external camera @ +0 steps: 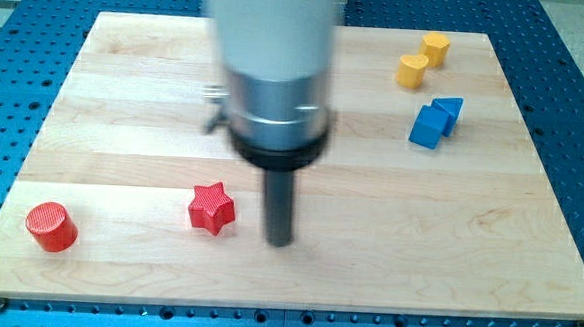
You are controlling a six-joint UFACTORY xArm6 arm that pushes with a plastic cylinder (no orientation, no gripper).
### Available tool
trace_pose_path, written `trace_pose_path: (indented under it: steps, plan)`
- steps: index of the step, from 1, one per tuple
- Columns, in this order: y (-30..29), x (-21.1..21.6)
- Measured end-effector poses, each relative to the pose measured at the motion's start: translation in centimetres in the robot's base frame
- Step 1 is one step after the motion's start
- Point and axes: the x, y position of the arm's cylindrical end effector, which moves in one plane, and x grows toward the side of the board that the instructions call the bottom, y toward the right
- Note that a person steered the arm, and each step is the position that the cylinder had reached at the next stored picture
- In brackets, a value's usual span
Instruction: Slide the red star to the top right of the red circle
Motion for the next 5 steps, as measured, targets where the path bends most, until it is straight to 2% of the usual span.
trace_pose_path:
  steps: [1,2,3,5]
  plan:
    - [-1.1,-1.3]
    - [-7.5,-0.8]
    - [-10.3,-0.8]
    - [-9.4,-3.8]
